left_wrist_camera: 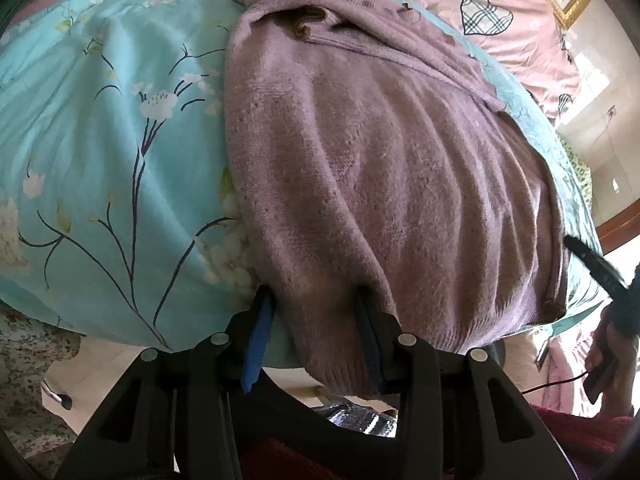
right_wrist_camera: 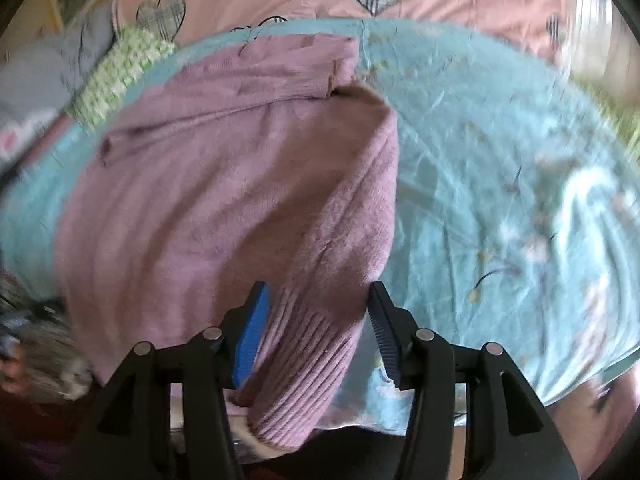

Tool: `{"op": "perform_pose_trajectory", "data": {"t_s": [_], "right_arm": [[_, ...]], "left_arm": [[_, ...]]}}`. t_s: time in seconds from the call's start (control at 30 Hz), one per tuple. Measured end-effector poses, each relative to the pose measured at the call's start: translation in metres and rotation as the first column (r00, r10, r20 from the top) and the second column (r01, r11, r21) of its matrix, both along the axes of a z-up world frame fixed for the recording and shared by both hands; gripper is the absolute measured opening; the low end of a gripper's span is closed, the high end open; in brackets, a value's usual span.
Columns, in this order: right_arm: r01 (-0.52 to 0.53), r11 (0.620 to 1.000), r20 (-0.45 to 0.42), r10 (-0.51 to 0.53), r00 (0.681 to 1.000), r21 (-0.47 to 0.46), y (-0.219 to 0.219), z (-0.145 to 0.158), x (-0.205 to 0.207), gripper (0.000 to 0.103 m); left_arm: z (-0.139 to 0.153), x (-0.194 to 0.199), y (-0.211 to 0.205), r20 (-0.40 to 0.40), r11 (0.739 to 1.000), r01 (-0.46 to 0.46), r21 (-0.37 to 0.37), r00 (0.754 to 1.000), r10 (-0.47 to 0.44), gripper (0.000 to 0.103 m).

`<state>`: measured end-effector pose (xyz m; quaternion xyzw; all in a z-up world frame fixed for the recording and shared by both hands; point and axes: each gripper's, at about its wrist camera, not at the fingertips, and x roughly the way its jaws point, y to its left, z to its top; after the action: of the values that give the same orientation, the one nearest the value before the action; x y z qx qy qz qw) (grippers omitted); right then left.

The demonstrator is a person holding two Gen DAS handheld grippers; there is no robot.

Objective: Fold small clothes
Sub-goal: 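Lift the hem with both grippers and fold it toward the collar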

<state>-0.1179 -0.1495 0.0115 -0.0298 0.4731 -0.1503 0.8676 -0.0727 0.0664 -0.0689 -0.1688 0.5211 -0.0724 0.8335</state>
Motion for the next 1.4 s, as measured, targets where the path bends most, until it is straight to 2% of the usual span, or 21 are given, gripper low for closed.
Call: {"op": "perform_pose_trajectory", "data": {"t_s": [0.07, 0.1, 0.17, 0.3, 0.33, 0.4, 0.43, 0.47, 0.53, 0.57, 0.6, 0.7, 0.83, 0.9, 1.13, 1.23, 1.27, 1.3, 1.33, 1.37, 1.4], "right_arm": [[-0.015, 0.997, 0.035, 0.018, 0.999, -0.075, 0.011, 0.008, -0.002, 0.054], [-0.034, 0.997, 0.038, 0.037, 0.999, -0.069, 0.014, 0.010, -0.001, 0.055], [-0.075, 0.997, 0.003, 0.076, 0.997, -0.024, 0.018, 0.005, 0.004, 0.057], [-0.015, 0.997, -0.097, 0.007, 0.995, -0.075, 0.005, -0.019, 0.010, 0.057], [0.000, 0.997, -0.112, -0.008, 0.994, -0.077, -0.001, -0.023, 0.009, 0.054], [-0.002, 0.996, -0.111, -0.008, 0.994, -0.094, -0.012, -0.021, 0.003, 0.035], [0.001, 0.997, -0.105, -0.009, 0.994, -0.076, -0.018, -0.016, 0.001, 0.019], [0.015, 1.000, -0.095, -0.017, 0.995, -0.027, -0.028, -0.010, 0.000, 0.013], [0.059, 0.984, -0.055, -0.050, 0.997, 0.167, -0.055, 0.005, -0.007, 0.011], [0.090, 0.959, -0.028, -0.085, 0.996, 0.268, -0.073, 0.011, -0.012, 0.010], [0.124, 0.927, -0.001, -0.132, 0.991, 0.353, -0.093, 0.017, -0.018, 0.009], [0.191, 0.869, 0.024, -0.226, 0.974, 0.457, -0.137, 0.015, -0.036, 0.009], [0.157, 0.758, 0.048, -0.242, 0.969, 0.633, -0.155, 0.000, -0.049, 0.010], [0.149, 0.729, 0.052, -0.245, 0.968, 0.668, -0.154, -0.005, -0.054, 0.012], [0.108, 0.756, 0.054, -0.187, 0.981, 0.646, -0.142, -0.002, -0.050, 0.020], [0.088, 0.754, 0.037, -0.148, 0.988, 0.651, -0.141, -0.005, -0.044, 0.025], [0.086, 0.756, 0.033, -0.141, 0.990, 0.649, -0.140, -0.006, -0.043, 0.025], [0.079, 0.764, 0.031, -0.129, 0.991, 0.640, -0.137, -0.007, -0.041, 0.025], [0.067, 0.791, 0.031, -0.108, 0.994, 0.608, -0.132, -0.006, -0.040, 0.024], [0.061, 0.810, 0.031, -0.098, 0.995, 0.584, -0.128, -0.004, -0.039, 0.015], [0.061, 0.824, 0.030, -0.094, 0.995, 0.564, -0.128, -0.001, -0.040, 0.011]], "left_arm": [[0.000, 0.000, -0.004, 0.001, 1.000, 0.000, 0.010, 1.000, 0.000, 0.041], [0.000, 0.000, -0.005, 0.001, 1.000, -0.001, 0.012, 1.000, 0.001, 0.041], [-0.001, 0.001, -0.005, 0.001, 1.000, -0.001, 0.012, 1.000, 0.001, 0.041], [-0.002, 0.001, -0.004, 0.005, 1.000, 0.002, 0.009, 1.000, -0.002, 0.041], [-0.002, 0.001, -0.004, 0.005, 1.000, 0.003, 0.010, 1.000, -0.003, 0.041], [-0.002, 0.002, -0.004, 0.006, 1.000, 0.004, 0.014, 1.000, -0.004, 0.041], [-0.002, 0.002, -0.004, 0.007, 1.000, 0.005, 0.015, 1.000, -0.005, 0.041], [-0.002, 0.003, -0.004, 0.009, 1.000, 0.007, 0.016, 1.000, -0.007, 0.040], [0.002, 0.002, -0.004, 0.024, 1.000, 0.027, 0.000, 0.999, -0.027, 0.018], [0.004, 0.002, -0.004, 0.032, 0.999, 0.036, -0.017, 0.999, -0.036, 0.007], [0.006, 0.002, -0.003, 0.041, 0.999, 0.037, -0.028, 0.998, -0.036, 0.007], [0.002, 0.001, 0.004, 0.035, 0.997, 0.037, -0.068, 0.999, -0.035, 0.008], [-0.012, -0.001, 0.015, -0.028, 0.990, 0.019, -0.137, 0.999, -0.023, 0.010], [-0.019, -0.001, 0.015, -0.054, 0.983, 0.029, -0.183, 0.998, -0.040, 0.025], [-0.025, -0.002, 0.003, -0.050, 0.979, 0.076, -0.192, 0.995, -0.087, 0.043], [-0.024, -0.001, -0.010, -0.032, 0.983, 0.103, -0.154, 0.994, -0.109, 0.048], [-0.022, -0.002, -0.013, -0.020, 0.984, 0.113, -0.139, 0.993, -0.117, 0.041], [-0.018, -0.003, -0.017, -0.002, 0.983, 0.123, -0.134, 0.992, -0.125, 0.007], [-0.016, -0.004, -0.016, 0.014, 0.980, 0.139, -0.145, 0.990, -0.138, 0.006], [-0.012, -0.006, -0.013, 0.029, 0.978, 0.143, -0.149, 0.990, -0.140, 0.005], [-0.008, -0.008, -0.009, 0.050, 0.978, 0.143, -0.151, 0.989, -0.137, 0.005]]}}
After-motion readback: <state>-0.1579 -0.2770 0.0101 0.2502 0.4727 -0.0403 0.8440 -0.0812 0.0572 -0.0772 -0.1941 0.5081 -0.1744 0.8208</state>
